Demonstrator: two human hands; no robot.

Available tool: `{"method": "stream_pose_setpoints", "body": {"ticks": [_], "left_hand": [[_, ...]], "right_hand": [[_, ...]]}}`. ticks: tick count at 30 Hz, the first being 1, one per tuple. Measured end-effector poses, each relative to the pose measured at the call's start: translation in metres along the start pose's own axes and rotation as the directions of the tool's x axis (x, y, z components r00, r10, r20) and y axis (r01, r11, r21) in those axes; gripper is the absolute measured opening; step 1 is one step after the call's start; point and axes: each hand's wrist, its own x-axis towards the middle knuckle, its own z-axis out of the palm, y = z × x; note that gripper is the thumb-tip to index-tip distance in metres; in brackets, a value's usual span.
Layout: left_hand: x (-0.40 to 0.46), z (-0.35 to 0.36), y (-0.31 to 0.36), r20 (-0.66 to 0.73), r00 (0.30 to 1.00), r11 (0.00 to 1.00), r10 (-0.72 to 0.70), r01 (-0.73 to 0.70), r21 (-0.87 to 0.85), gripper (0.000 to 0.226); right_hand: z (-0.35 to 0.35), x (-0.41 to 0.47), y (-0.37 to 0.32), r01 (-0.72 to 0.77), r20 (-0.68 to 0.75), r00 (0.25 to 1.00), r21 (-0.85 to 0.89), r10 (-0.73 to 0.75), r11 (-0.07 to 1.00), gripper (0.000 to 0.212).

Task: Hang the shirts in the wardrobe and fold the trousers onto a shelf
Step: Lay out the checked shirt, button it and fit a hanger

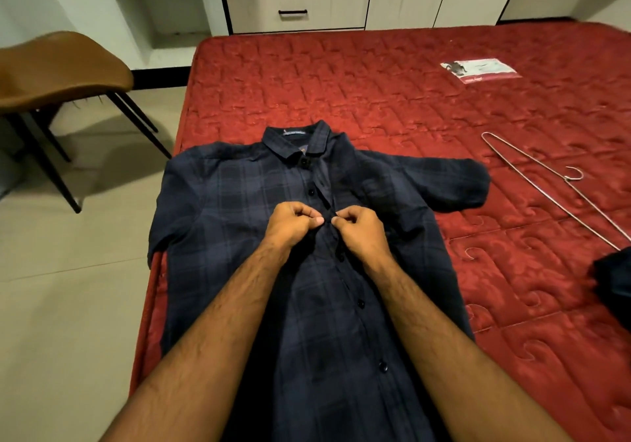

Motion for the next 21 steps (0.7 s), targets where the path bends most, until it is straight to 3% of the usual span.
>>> {"method": "stream_pose_setpoints", "body": {"ticks": [6,12,21], "left_hand": [[0.01,0.001,-0.004,0.023,1.0,1.0,-0.013,0.012,0.028,0.018],[0.015,-0.003,-0.004,0.084,0.996,0.999,-0.005,0.001,0.047,0.018],[0.019,0.0,-0.011,0.039,0.999,0.997,0.006,-0.009,0.075,0.018]], "right_hand": [[0.012,-0.002,0.008,0.043,-0.059,0.998,0.074,-0.038,0.996,0.015],[0.017,-0.007,0.008,0.104,-0.142,0.985,0.007,-0.102,0.995,0.011],[0.02,-0.011,0.01,0.12,-0.116,0.987,0.054,-0.114,0.991,0.016]]}}
